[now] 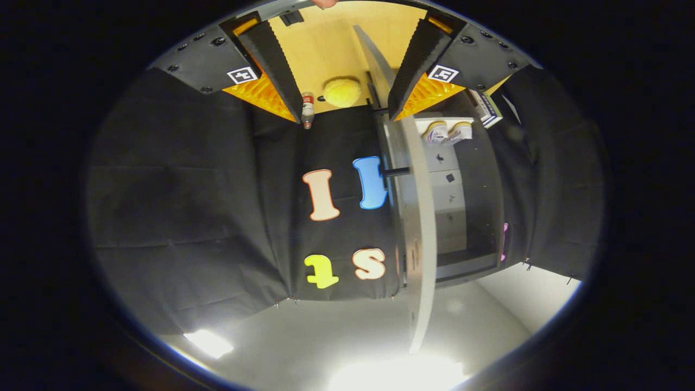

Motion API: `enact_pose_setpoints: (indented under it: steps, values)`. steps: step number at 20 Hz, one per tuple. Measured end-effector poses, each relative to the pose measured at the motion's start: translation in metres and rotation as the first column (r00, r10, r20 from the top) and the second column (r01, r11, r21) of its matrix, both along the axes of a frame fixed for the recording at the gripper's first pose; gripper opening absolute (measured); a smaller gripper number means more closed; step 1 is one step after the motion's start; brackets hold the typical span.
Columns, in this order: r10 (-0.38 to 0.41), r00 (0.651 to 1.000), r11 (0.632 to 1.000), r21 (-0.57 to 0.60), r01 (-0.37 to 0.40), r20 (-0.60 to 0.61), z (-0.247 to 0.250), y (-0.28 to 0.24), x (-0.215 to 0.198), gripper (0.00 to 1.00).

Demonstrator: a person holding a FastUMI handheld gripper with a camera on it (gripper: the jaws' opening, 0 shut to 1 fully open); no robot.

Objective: Open the shoe cabinet door, grab the shoes and put them into the shoe cabinet, then close the shoe cabinet door.

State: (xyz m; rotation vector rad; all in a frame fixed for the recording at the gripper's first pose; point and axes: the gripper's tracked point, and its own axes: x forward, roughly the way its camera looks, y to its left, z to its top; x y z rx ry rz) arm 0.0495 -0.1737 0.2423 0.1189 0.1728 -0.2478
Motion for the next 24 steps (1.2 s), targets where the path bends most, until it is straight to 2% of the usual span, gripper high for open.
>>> enact_pose_setpoints:
  steps: [5,7,12,20,24]
  values:
    - [-0.175,0.985,0.982,-0.066,0.175,0.011,-0.011,-0.047,0.023,0.98]
    - [-0.199,0.980,0.976,-0.091,0.200,0.016,-0.014,-0.048,0.038,0.98]
    - [-0.178,0.984,0.979,-0.094,0.179,0.017,-0.017,-0.027,0.066,0.97]
    - [-0.215,0.976,0.965,-0.150,0.216,0.025,-0.009,-0.010,0.058,0.92]
    - [-0.156,0.987,0.980,-0.120,0.159,0.034,-0.010,0.014,0.060,0.92]
